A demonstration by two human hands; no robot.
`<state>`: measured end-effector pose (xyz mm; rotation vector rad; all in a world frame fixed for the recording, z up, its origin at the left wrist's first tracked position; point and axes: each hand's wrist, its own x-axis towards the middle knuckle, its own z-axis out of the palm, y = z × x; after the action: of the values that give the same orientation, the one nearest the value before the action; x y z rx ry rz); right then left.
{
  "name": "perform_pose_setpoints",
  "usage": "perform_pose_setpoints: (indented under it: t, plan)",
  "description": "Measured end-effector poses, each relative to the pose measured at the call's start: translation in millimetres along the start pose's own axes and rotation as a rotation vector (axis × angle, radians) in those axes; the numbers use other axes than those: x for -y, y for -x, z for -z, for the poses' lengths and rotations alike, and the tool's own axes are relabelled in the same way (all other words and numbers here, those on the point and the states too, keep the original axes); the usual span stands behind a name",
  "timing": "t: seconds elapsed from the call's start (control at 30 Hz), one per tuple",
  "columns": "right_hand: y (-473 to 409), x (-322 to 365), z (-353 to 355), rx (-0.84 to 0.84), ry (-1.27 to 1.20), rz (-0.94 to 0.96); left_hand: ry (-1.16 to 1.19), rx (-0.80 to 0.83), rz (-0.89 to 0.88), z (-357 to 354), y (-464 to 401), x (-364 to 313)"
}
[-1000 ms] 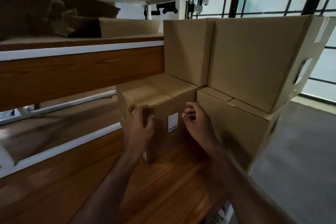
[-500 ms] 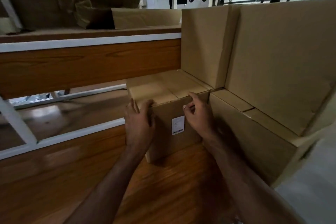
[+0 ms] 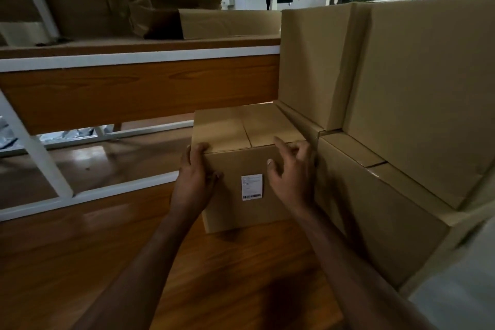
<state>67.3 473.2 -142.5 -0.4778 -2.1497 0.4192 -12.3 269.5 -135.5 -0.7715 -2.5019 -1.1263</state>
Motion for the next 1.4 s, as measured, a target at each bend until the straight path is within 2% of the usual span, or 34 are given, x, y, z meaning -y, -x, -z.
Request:
perform_pose_setpoints:
  t: [0.07, 0.13, 0.2, 0.27, 0.37, 0.47, 0.7, 0.83, 1.07, 1.23, 1.4]
  plan:
    - [8, -2, -6, -0.09, -0.04, -0.121, 0.065, -0.028, 0.038, -2, 7, 1]
    - [17, -6, -12, -0.129, -0.207, -0.272, 0.191, -0.034, 0.112, -8, 14, 1]
    - [24, -10, -19, -0.06, -0.338, -0.396, 0.377, 0.017, 0.274, -11, 20, 3]
    - [31, -13, -26, 0.029, -0.298, -0.439, 0.428, 0.109, 0.416, -14, 24, 10]
    - [38, -7, -29, 0.012, -0.241, -0.371, 0.385, 0.21, 0.461, -11, 34, 22]
    - [46, 12, -28, -0.041, -0.224, -0.302, 0.443, 0.152, 0.469, 0, 40, 30]
    - [83, 59, -38, 0.036, -0.344, -0.173, 0.454, -0.016, 0.541, 60, 75, 74]
    - [104, 119, -36, 0.03, -0.425, -0.093, 0.456, -0.143, 0.547, 113, 100, 105]
    - [133, 246, -37, -0.079, -0.508, 0.015, 0.482, -0.287, 0.398, 235, 139, 150]
    - [149, 328, -36, -0.093, -0.5, 0.079, 0.41, -0.355, 0.351, 311, 158, 187]
    - [161, 378, -29, -0.054, -0.413, 0.103, 0.339, -0.473, 0.36, 357, 165, 202]
